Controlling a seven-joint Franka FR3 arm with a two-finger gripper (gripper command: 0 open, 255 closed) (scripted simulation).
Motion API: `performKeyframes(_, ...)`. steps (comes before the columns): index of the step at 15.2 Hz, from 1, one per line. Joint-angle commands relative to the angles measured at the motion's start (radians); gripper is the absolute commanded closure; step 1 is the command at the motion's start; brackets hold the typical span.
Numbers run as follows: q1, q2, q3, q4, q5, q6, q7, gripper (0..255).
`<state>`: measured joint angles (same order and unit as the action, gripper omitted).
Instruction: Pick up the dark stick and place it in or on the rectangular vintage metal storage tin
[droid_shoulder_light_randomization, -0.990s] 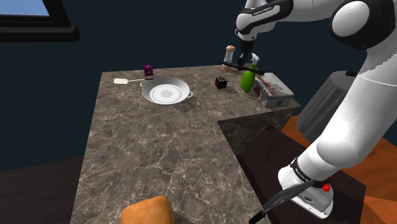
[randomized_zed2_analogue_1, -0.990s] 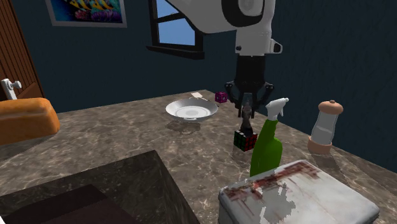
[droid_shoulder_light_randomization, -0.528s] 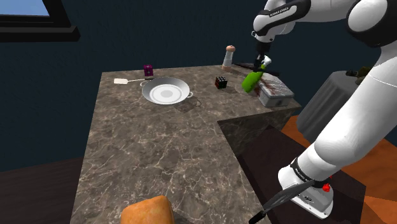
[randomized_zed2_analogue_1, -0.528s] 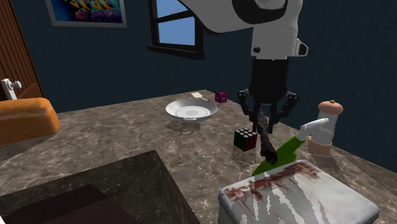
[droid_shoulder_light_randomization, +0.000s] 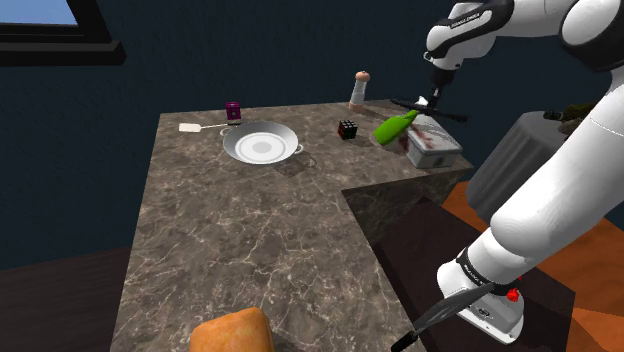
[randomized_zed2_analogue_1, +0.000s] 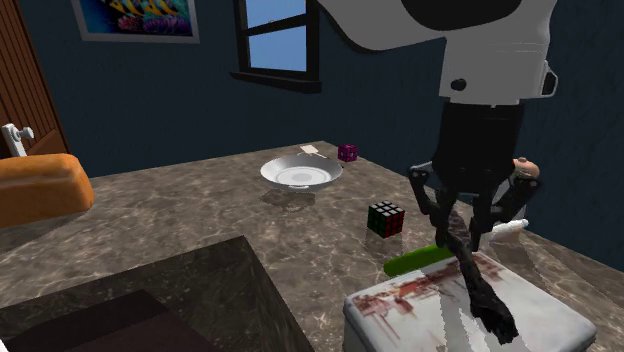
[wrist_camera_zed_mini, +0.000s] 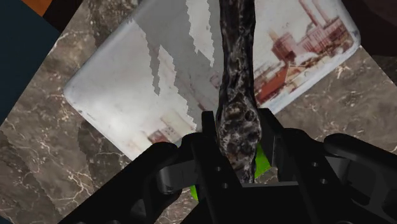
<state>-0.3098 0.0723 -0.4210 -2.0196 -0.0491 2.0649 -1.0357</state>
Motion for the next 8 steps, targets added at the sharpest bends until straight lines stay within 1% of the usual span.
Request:
performKeyframes(1, -0.028, -0.002, -0.024, -0.001, -0.001, 0.002, -0.053, 255)
performKeyframes(2, -0.044, -0.002, -0.038, -0.001, 0.000, 0.005, -0.083, 255)
performKeyframes(8, -0.048, 0.034, -0.037, -0.045, 0.017, 0.081, -0.091, 255)
